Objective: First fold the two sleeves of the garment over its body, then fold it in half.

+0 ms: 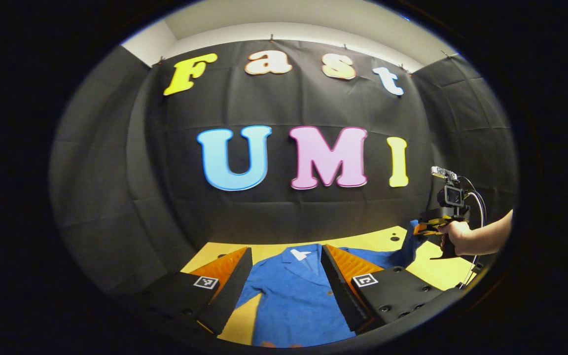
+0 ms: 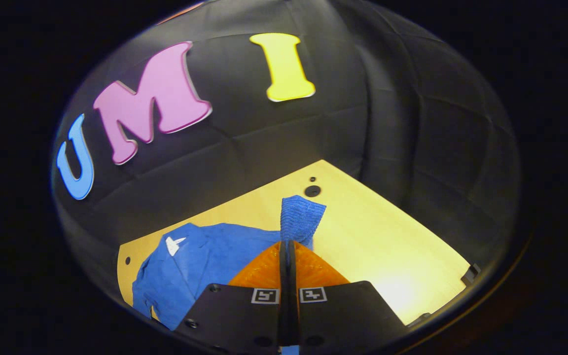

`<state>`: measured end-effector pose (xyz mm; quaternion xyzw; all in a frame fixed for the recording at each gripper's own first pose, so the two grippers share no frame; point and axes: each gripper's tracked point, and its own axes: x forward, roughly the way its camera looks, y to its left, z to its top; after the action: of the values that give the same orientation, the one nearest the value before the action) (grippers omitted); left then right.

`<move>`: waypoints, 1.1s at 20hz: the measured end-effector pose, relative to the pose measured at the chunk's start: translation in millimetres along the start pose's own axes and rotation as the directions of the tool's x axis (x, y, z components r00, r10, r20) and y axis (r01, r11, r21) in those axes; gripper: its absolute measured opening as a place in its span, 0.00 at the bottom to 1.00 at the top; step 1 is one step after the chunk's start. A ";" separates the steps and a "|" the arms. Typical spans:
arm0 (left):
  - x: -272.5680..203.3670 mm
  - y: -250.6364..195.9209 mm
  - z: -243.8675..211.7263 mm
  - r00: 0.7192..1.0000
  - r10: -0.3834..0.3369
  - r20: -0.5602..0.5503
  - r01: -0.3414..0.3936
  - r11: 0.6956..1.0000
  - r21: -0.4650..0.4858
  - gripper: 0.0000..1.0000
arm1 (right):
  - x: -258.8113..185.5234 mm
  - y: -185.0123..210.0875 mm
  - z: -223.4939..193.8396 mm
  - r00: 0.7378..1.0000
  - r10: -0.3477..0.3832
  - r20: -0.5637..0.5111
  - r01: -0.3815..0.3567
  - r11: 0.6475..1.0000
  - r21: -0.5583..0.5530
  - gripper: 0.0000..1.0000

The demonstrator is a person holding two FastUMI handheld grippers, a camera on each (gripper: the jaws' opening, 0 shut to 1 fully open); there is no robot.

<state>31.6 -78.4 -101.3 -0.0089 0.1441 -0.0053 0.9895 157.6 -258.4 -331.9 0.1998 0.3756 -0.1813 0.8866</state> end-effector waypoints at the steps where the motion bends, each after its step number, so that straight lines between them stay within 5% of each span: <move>1: -8.1 16.6 -3.4 0.999 0.037 -0.005 -0.037 0.999 -0.006 0.81 | 1.4 27.9 -3.2 0.999 0.031 -0.007 -0.031 0.999 -0.024 0.01; 7: -68.0 112.7 -36.0 0.957 0.281 -0.067 -0.285 0.958 -0.045 0.82 | 6.8 198.1 -58.3 0.972 0.215 -0.091 -0.228 0.959 -0.168 0.01; 12: -121.0 174.5 -64.9 0.876 0.462 -0.139 -0.473 0.879 -0.063 0.81 | 11.2 318.5 -127.7 0.932 0.310 -0.187 -0.351 0.898 -0.265 0.01; 16: -156.7 205.2 -79.3 0.804 0.568 -0.177 -0.584 0.810 -0.053 0.81 | 13.5 378.0 -198.8 0.907 0.323 -0.269 -0.403 0.852 -0.336 0.00; 17: -165.6 210.8 -83.0 0.788 0.587 -0.185 -0.604 0.795 -0.047 0.81 | 13.1 387.4 -216.0 0.900 0.320 -0.297 -0.413 0.843 -0.345 0.25; 19: -178.7 216.5 -88.0 0.767 0.611 -0.197 -0.629 0.776 -0.044 0.81 | 6.0 399.6 -242.0 0.886 0.320 -0.336 -0.433 0.830 -0.351 0.95; 20: -182.8 217.6 -91.0 0.761 0.616 -0.203 -0.636 0.770 -0.045 0.81 | 3.2 405.6 -246.8 0.885 0.329 -0.330 -0.440 0.823 -0.358 0.90; 22: -186.0 220.0 -101.9 0.755 0.617 -0.224 -0.642 0.765 -0.057 0.81 | -13.2 412.1 -245.3 0.877 0.365 -0.312 -0.468 0.797 -0.382 0.98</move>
<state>-174.0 142.4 -150.1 -0.0237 0.2333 0.3367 0.9119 197.7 216.3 -388.7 0.0882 0.4502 0.1339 0.8784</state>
